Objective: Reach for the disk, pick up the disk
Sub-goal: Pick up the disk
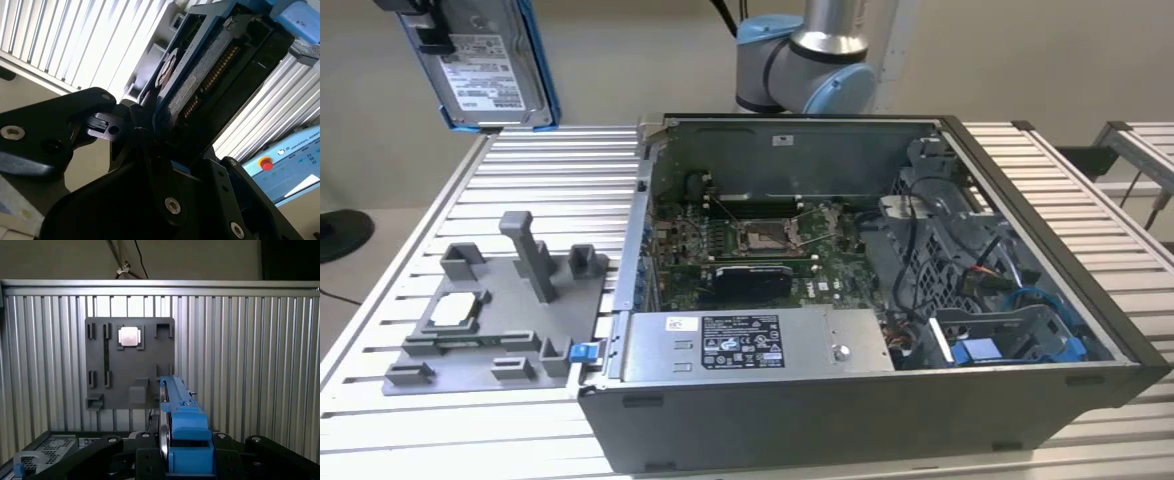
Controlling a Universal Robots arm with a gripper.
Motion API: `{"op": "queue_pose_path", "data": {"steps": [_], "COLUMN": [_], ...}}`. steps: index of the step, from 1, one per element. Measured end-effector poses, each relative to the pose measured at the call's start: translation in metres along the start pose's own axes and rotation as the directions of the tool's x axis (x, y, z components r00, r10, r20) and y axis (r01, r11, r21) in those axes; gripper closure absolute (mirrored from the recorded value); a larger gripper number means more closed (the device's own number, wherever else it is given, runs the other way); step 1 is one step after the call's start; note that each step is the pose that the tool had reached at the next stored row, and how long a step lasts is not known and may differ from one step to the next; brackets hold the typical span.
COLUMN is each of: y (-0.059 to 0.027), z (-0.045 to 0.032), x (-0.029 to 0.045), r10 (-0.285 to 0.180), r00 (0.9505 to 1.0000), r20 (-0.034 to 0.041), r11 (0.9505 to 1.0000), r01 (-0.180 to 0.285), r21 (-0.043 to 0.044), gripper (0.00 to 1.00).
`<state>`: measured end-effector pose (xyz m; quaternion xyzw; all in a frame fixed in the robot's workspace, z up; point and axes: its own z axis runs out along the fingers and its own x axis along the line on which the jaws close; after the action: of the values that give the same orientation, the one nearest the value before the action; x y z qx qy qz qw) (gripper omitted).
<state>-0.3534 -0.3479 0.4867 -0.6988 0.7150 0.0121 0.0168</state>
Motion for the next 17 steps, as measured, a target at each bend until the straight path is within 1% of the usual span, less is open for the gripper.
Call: {"op": "queue_pose_path", "data": {"steps": [10,17], "y": [-0.0284,-0.0514], "z": [0.0002,0.0003], "x": [-0.0006,-0.0012], "r10": [0.000,0.000], "r00": [1.0000,1.0000], "r20": [0.0000,0.0000], "r11": [1.0000,1.0000], "r01": [0.000,0.000], "r21": [-0.0011,-0.0020], "gripper": [1.00,1.00]}}
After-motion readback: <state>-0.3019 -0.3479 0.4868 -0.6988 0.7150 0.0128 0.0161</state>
